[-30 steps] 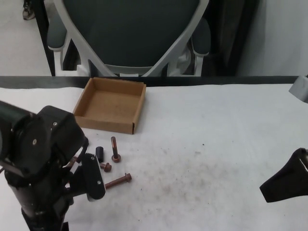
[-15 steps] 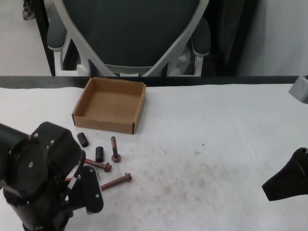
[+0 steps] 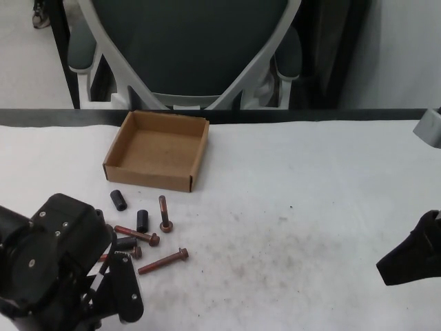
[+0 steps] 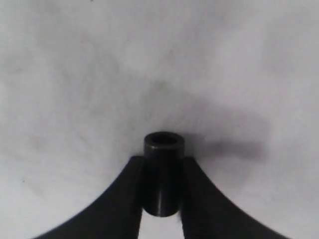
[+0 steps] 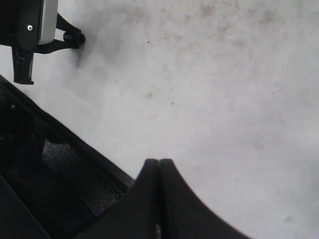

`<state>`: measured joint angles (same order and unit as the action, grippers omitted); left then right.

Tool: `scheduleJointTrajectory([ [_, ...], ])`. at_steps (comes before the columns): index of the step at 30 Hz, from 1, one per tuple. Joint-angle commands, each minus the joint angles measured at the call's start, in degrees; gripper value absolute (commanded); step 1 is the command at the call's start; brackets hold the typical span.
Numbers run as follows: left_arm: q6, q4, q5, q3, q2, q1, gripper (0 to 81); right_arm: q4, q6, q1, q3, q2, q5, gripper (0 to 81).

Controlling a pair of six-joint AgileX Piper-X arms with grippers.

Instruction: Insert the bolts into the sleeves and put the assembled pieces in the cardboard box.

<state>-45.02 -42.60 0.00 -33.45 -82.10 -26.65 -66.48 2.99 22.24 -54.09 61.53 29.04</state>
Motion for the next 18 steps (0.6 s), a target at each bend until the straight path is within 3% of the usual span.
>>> scheduleJointTrajectory([
  [1,6.9,5.4,0.0,1.2,-1.5,0.1,0.4,0.7,-2.5,0.1,-0.7,0.2,0.3,0.2],
  [4,14.5,5.8,3.5,1.2,-1.5,0.1,0.4,0.7,-8.6,0.8,-0.7,0.2,0.8,0.2],
  [8,18.1,2.0,4.1,1.2,-1.1,0.1,0.8,2.0,-5.2,2.1,-0.7,0.6,0.5,0.2],
  [14,27.0,0.2,15.5,1.2,3.4,0.1,0.8,5.4,-3.0,4.3,-0.7,3.4,0.4,0.2],
  [18,30.9,0.2,16.9,1.2,9.2,0.1,0.8,5.9,0.3,5.7,-0.7,6.5,0.5,0.2],
])
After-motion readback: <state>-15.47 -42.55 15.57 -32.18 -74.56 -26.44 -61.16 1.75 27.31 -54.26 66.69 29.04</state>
